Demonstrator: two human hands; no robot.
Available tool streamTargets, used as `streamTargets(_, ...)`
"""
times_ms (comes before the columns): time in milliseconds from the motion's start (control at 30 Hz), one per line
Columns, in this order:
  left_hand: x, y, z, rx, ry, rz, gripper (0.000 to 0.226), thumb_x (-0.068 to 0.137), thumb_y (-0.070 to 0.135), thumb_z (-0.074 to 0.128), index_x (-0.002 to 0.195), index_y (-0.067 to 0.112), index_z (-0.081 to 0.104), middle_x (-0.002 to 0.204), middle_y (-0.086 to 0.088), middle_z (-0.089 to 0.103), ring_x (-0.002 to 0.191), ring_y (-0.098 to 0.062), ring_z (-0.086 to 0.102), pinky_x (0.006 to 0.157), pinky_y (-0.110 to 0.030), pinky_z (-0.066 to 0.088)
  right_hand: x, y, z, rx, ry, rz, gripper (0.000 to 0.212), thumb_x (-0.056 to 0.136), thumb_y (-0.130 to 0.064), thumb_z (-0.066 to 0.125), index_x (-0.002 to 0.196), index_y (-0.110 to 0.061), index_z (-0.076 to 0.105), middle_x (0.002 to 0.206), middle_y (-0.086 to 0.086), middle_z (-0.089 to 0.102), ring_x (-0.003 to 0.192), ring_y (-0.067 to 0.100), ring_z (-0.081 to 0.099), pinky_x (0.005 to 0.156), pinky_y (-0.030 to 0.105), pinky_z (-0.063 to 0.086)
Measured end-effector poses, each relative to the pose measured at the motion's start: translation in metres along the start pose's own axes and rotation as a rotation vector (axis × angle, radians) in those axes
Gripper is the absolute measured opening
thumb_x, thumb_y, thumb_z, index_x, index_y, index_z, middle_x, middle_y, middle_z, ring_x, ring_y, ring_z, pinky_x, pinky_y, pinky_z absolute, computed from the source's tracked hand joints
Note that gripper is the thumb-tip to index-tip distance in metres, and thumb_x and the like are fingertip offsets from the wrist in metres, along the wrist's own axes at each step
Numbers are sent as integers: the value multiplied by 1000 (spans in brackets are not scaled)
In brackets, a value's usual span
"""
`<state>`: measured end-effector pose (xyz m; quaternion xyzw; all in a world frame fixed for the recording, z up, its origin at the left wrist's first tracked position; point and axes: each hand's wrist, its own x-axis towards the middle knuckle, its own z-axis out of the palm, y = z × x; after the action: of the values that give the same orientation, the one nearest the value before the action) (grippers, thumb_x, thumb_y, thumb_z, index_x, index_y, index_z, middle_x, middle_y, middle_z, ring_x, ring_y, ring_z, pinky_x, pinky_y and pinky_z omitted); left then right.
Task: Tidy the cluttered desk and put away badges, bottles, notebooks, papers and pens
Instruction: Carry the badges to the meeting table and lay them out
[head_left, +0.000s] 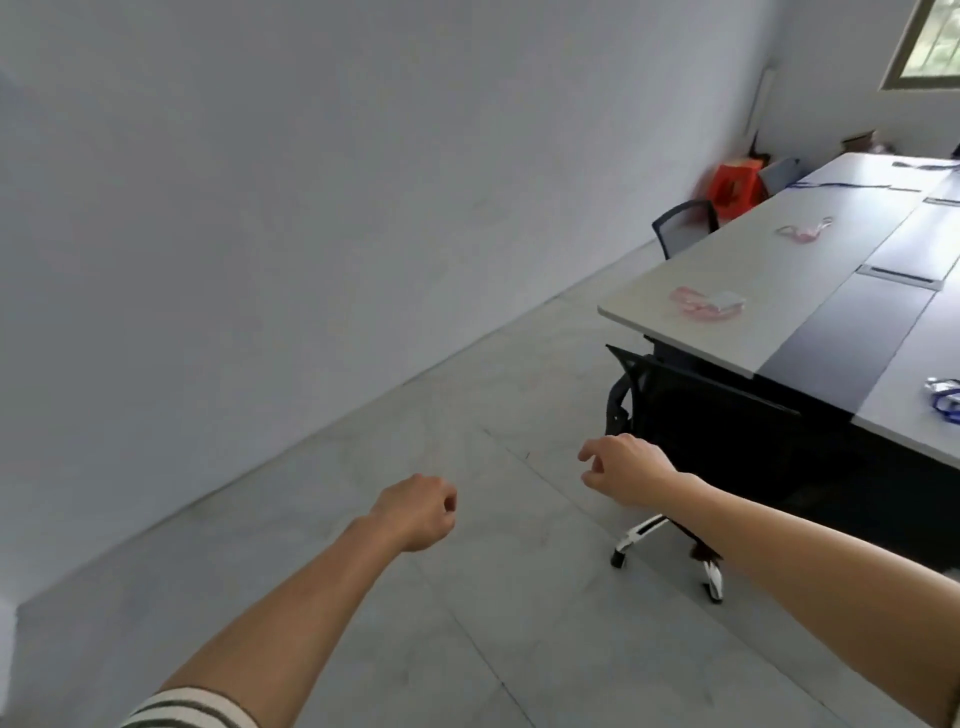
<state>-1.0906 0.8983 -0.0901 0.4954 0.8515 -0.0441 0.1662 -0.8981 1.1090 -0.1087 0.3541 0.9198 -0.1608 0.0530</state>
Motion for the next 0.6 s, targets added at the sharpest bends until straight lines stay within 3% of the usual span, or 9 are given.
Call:
streamTargets(167, 86, -9, -37, -21, 8, 44, 24, 93, 29, 49, 110, 22, 64, 112, -1, 66, 99, -21, 62, 80, -33, 49, 80, 13, -35, 38, 36, 29, 35, 92, -37, 58, 126, -27, 59, 107, -9, 69, 101, 18, 64, 82, 32, 49)
streamTargets(400, 227, -38, -73, 53, -55, 137, 24, 95, 31, 49, 113, 23, 62, 115, 0, 64, 100, -20, 61, 81, -32, 48, 199, 29, -51, 38, 43, 98, 37, 94, -38, 56, 129, -26, 58, 109, -8, 67, 101, 17, 62, 78, 28, 47)
streamTargets(600, 369, -70, -131, 91, -48, 264, 26, 95, 31, 49, 115, 23, 62, 115, -1, 64, 101, -19, 61, 83, -32, 48, 309, 39, -79, 82, 81, 247, 38, 93, -39, 56, 129, -28, 58, 111, -9, 67, 107, 17, 61, 79, 29, 45)
